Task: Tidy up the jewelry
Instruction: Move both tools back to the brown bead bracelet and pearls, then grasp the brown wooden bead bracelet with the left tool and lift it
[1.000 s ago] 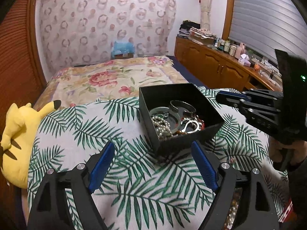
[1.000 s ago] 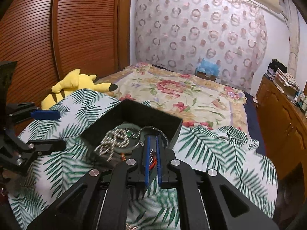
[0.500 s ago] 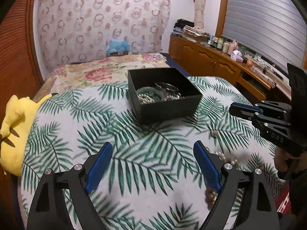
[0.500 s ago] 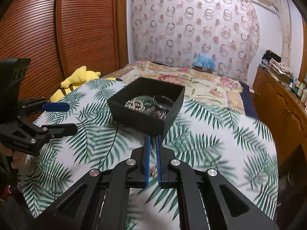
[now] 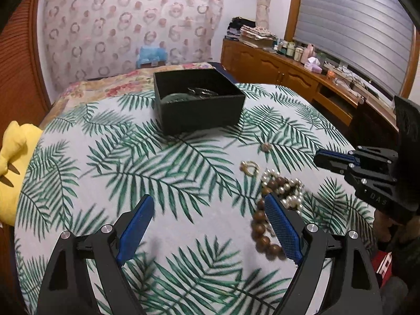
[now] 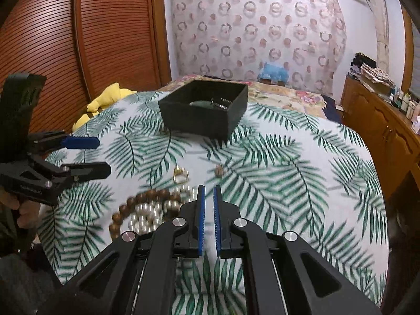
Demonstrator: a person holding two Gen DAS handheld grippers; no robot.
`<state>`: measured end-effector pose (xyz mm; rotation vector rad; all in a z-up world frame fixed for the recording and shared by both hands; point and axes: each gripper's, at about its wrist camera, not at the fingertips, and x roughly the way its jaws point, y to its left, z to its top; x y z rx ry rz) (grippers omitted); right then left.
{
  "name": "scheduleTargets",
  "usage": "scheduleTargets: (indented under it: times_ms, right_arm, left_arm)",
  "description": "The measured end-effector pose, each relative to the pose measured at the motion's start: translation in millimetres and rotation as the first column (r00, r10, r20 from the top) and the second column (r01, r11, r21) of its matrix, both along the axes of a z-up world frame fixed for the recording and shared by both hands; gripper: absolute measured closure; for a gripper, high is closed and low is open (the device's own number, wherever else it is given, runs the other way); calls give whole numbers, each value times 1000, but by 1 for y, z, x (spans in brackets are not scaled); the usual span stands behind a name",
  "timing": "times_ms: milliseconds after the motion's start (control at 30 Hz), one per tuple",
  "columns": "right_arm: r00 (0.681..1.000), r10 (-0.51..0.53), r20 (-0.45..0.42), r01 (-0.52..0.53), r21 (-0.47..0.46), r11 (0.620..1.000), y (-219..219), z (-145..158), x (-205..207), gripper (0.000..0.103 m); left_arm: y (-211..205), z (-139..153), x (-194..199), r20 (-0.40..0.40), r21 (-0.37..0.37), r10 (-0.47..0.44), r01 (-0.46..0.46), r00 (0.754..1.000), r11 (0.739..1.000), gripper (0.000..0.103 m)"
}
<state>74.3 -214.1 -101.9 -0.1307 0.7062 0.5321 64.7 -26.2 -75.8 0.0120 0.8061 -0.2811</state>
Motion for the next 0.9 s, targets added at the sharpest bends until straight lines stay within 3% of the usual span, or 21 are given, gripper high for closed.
scheduleTargets:
  times_ms: [67,367,600,767,833,900]
  right_arm:
    - [1000,-11,-14,12,15,1000,-5,-5,-4,77]
    - [998,-18,-60,18,14,1000,-17,-23,-13,77]
    - [999,-10,-50,11,19,1000,-16,-25,-16,77]
    - [999,0,-40,0,9,1000,-15,-26,-21,77]
    - [999,3,-33,-3,0,1000,-13,-26,-22,77]
    - [1000,8,-29,-8,-9,1000,-10,-26,-23,77]
  left_arm:
    - [-4,-4,-3,-13,5,-12,12,1000,1000,20]
    - [-21,-21,-4,-67,-7,-57,56,996,998,21]
    - [-37,-31,0,-108,3,-103,104,989,995,58]
    - [-43,-33,1,-95,20,-111,113,989,993,66]
    - [-46,-32,1,-93,2,-139,140,986,990,86]
    - [-51,-30,0,-82,27,-140,143,987,989,90]
